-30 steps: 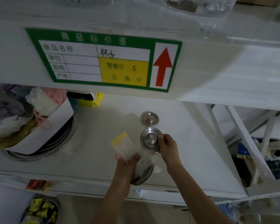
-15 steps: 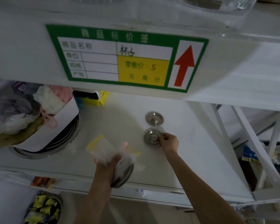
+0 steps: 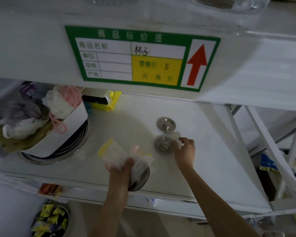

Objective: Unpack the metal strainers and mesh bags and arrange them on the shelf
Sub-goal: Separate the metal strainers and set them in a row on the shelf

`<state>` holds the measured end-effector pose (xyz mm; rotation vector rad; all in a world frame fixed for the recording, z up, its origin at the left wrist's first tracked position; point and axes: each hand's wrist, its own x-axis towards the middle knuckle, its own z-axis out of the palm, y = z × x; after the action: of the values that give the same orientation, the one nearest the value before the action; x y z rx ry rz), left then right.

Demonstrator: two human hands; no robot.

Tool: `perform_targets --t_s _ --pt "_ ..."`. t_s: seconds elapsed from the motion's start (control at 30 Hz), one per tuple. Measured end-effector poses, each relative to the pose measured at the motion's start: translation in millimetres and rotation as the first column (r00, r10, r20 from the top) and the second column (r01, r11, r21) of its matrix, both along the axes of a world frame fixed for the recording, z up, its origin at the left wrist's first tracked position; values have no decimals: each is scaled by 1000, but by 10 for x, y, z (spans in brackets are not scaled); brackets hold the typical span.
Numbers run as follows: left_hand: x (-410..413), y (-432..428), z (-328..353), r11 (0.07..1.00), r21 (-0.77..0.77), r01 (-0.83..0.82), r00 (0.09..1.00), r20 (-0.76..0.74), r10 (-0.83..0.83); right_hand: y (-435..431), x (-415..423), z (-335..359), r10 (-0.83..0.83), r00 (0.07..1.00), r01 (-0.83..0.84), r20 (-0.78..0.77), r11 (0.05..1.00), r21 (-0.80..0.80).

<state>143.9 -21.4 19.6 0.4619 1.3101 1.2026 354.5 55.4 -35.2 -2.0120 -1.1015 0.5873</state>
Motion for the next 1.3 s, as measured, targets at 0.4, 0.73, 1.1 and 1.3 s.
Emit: perform_targets --t_s 0.4,0.73,1.1,1.3 --pt "668 -9 179 933 20 -361 913 -198 357 -1230 -711 746 308 813 -267 -494 951 153" --pt "402 131 245 837 14 -547 835 -66 546 -1117 -286 498 194 913 -188 -359 981 51" --pt "50 43 87 898 60 -437 899 5 437 -913 -33 -90 252 966 -258 -56 946 -198" --pt "92 38 90 903 89 -420 907 22 420 -919 -83 -137 243 970 -238 23 961 -143"
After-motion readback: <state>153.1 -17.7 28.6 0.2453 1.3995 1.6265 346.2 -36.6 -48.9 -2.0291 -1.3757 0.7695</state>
